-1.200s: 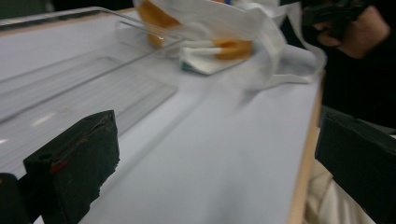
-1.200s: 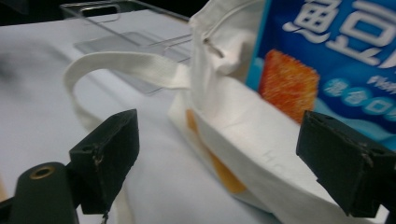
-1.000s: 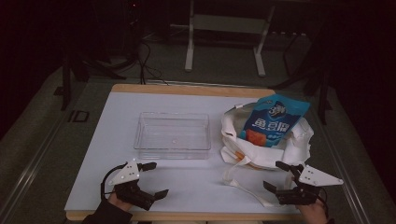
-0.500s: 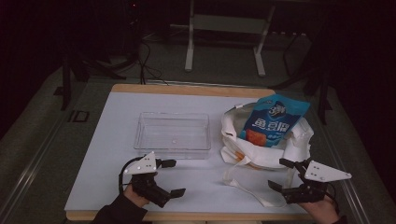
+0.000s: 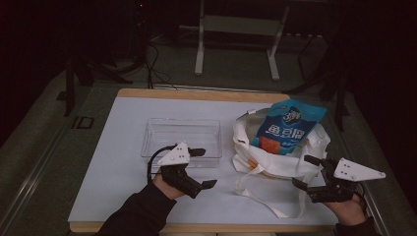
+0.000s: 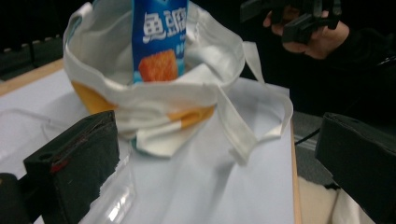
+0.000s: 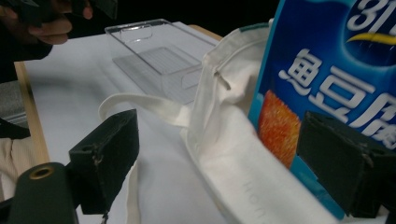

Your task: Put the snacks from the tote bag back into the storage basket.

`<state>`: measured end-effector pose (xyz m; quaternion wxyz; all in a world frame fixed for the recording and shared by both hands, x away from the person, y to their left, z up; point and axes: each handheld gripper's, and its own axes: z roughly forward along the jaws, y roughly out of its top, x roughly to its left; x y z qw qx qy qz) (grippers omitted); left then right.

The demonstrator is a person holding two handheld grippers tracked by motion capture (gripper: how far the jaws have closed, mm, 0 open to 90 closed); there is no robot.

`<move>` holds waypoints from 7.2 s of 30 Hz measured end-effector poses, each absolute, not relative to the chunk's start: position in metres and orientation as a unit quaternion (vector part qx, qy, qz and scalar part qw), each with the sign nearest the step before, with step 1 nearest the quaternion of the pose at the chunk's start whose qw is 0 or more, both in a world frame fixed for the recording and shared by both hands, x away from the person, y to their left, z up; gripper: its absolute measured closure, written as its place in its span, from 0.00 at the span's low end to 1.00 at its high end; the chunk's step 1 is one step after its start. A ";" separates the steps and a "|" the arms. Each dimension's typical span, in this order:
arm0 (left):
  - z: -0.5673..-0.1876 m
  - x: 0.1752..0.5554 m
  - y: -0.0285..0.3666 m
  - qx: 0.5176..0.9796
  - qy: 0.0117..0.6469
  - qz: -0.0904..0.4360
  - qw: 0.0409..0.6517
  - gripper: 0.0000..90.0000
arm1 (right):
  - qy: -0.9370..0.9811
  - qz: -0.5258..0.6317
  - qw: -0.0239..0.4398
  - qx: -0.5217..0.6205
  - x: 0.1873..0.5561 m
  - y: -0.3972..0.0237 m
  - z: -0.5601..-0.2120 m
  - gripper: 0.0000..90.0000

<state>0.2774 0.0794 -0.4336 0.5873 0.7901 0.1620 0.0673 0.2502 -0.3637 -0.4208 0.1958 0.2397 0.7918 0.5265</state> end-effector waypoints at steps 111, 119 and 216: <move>-0.344 0.408 -0.101 0.832 0.138 0.140 0.519 1.00 | 0.815 0.479 0.198 0.259 0.367 -0.402 -0.344 0.99; -0.318 0.399 -0.089 0.829 0.128 0.149 0.524 1.00 | 0.818 0.478 0.211 0.241 0.357 -0.393 -0.317 0.99; -0.410 0.359 0.194 0.800 0.296 0.159 0.496 1.00 | 0.872 0.478 0.035 0.098 0.417 -0.109 -0.397 0.99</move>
